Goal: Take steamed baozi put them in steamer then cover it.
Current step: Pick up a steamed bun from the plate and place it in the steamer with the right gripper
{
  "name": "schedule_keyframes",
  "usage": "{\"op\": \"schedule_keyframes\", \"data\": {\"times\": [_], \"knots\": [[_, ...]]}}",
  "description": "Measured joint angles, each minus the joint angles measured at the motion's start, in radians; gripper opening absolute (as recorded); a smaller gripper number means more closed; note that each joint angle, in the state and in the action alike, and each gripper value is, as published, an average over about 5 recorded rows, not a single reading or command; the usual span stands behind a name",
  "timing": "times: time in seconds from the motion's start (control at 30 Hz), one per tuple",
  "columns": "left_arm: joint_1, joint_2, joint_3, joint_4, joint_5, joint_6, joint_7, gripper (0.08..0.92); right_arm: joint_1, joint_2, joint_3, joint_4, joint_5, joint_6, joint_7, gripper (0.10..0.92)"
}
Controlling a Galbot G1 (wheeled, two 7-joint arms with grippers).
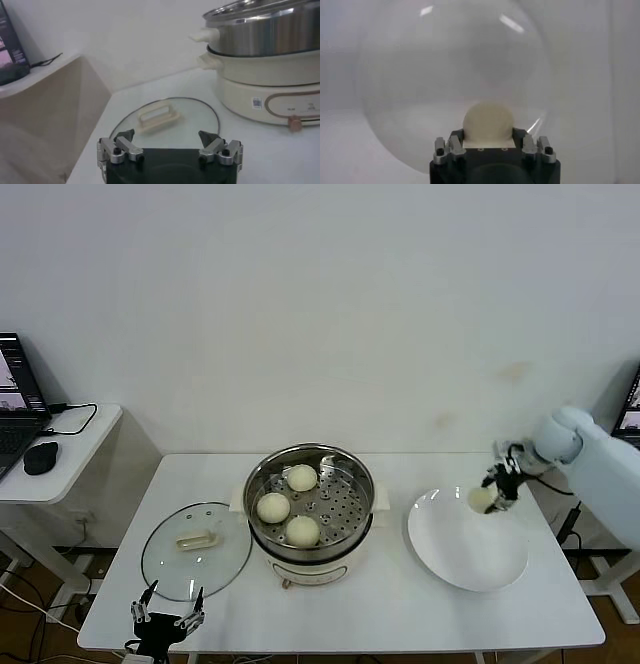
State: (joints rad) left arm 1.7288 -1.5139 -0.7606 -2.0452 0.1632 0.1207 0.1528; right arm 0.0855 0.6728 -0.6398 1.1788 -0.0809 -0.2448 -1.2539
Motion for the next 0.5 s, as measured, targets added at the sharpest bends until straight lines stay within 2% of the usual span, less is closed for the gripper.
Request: {"op": "schedule_keyframes", "data": {"times": [0.23,0.5], "knots": [[-0.008,0.004,-0.009,-0.01,-0.005,-0.007,-0.006,0.823,0.211,0.054,-0.166,0.084,0.197,-0.093,-0.011,0.602],[-0.016,0.006,-0.014,-0.019,-0.009,-0.019,-0.016,0.823,0.405,0.173,-0.332,0.11,0.395,-0.196,-0.014,0.602]]}}
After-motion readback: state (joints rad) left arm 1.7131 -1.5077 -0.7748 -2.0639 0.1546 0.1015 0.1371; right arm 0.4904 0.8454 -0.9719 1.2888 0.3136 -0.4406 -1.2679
